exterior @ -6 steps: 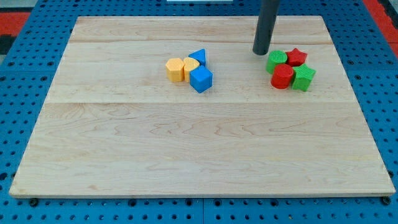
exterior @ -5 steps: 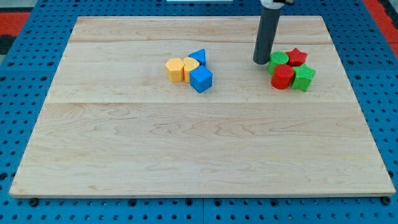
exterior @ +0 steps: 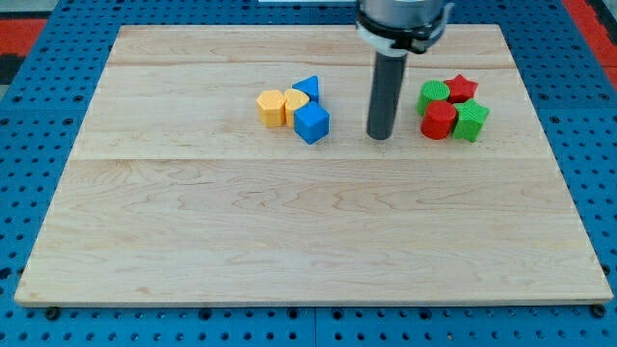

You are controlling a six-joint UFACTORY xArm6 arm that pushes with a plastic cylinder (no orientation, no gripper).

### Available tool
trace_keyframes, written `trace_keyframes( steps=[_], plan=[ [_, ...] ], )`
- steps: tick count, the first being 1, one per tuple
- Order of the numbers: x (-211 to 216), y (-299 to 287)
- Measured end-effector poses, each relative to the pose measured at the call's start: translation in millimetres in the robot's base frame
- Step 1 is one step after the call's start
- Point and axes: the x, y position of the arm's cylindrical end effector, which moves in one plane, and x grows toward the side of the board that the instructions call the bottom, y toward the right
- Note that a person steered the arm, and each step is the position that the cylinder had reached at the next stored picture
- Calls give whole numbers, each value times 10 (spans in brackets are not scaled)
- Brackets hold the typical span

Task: Move the red circle slightly into the green star

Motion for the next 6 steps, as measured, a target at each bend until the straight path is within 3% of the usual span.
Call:
trace_keyframes(
  steps=[2,4,5,6],
  plan=[
    [-6,448],
    [-21,284],
    [-328,-4],
    [-564,65]
  ],
)
